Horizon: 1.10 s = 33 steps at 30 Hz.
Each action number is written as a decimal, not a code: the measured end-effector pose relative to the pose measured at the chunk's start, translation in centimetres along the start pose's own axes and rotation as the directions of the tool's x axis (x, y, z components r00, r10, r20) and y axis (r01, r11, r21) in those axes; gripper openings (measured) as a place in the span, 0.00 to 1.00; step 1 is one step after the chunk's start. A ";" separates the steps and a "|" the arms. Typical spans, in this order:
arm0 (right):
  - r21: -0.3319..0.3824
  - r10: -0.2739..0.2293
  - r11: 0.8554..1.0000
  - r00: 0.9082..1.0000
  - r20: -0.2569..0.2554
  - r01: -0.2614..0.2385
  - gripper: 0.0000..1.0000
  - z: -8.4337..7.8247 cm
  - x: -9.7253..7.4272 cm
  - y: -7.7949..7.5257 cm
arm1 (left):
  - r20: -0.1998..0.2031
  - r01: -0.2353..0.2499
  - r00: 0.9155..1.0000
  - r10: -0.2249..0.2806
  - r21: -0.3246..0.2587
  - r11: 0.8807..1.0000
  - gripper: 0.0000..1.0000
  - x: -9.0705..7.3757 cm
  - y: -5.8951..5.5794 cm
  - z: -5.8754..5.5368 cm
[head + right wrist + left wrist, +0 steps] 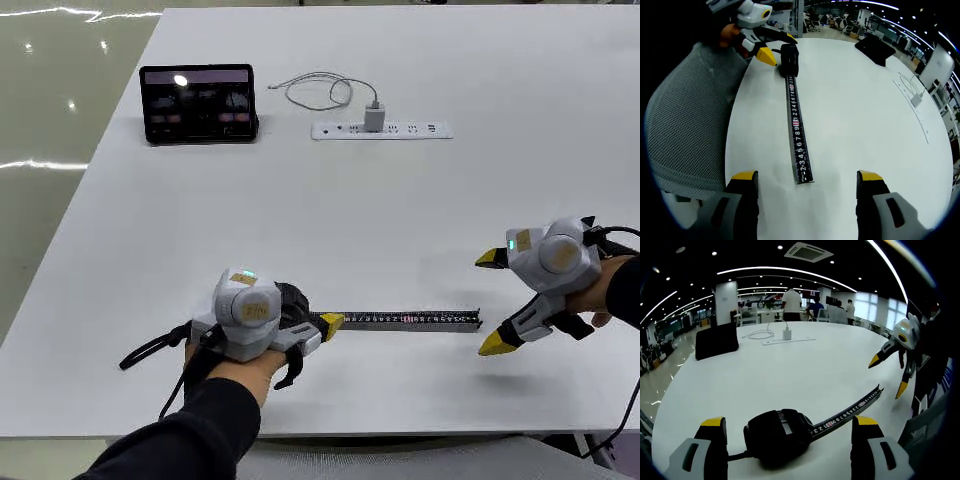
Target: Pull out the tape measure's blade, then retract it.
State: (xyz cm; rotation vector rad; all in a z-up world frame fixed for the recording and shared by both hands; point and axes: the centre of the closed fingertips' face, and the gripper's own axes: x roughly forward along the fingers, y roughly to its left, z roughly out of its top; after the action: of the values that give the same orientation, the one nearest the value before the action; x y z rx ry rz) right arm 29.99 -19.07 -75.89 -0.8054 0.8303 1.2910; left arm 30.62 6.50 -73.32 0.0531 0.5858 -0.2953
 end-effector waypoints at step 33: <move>-0.047 0.081 0.995 0.995 -0.060 -0.084 0.15 -1.5 2.2 0.7 | 0.032 -0.058 0.998 0.060 -0.048 0.997 1.00 -0.4 1.8 0.6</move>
State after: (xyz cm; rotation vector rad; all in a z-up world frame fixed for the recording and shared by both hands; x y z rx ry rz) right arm 29.41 -19.26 -78.62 -0.8587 0.8887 1.3705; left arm 31.15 8.28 -72.60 0.0204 0.5571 -0.2248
